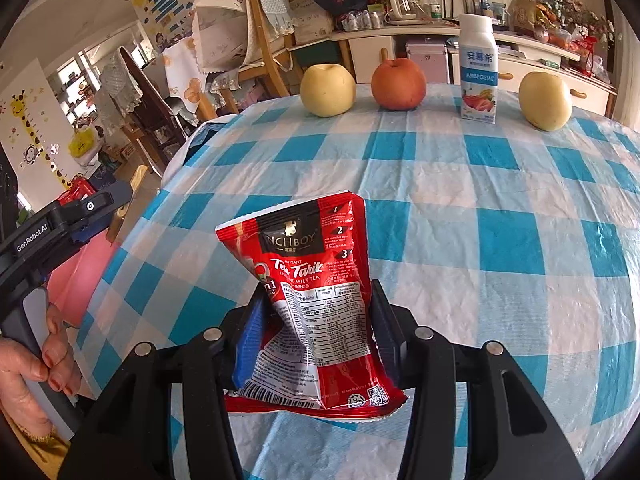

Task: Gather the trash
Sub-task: 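Carry the sponge and red packet over to the pink bucket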

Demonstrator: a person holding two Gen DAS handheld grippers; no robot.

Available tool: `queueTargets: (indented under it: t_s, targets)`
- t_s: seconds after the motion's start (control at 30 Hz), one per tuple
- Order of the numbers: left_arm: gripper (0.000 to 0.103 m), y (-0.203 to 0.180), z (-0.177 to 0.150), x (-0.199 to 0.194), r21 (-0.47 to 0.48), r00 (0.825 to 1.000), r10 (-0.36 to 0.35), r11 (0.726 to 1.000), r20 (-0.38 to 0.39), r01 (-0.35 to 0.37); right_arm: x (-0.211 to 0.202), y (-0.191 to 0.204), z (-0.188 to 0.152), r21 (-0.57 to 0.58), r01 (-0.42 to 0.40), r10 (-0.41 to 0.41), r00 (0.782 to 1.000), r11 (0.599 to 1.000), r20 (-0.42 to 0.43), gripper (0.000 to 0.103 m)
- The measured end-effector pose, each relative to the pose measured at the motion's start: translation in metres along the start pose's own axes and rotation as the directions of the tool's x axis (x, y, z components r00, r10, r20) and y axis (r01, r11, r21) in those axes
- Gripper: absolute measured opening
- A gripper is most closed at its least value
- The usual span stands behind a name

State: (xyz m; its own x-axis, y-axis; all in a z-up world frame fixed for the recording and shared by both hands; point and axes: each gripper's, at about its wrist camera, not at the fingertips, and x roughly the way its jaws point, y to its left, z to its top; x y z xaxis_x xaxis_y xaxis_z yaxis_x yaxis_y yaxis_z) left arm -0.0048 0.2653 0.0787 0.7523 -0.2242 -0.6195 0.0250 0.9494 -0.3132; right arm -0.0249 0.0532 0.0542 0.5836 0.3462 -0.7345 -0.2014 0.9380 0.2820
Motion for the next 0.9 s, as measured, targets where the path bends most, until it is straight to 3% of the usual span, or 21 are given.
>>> queueTargets:
  t_s: [0.33, 0.6, 0.7, 0.9]
  targets:
    - [0.059, 0.038, 0.012, -0.026, -0.107, 0.997, 0.019, 0.994, 0.069, -0.011, 0.010, 0.059, 0.007, -0.076, -0.048, 0.048, 0.999, 0.996, -0.005, 0.050]
    - [0.059, 0.083, 0.020, -0.047, -0.228, 0.991, 0.063, 0.973, 0.118, -0.035, 0.028, 0.128, 0.015, -0.178, -0.128, 0.126, 0.992, 0.976, -0.026, 0.050]
    - [0.059, 0.101, 0.022, -0.055, -0.264, 0.985, 0.102, 0.962, 0.139, -0.063, 0.035, 0.157, 0.019, -0.224, -0.162, 0.158, 0.987, 0.961, -0.036, 0.050]
    - [0.059, 0.139, 0.025, -0.076, -0.327, 0.956, 0.234, 0.930, 0.176, -0.167, 0.046, 0.212, 0.027, -0.305, -0.223, 0.217, 0.975, 0.926, -0.052, 0.050]
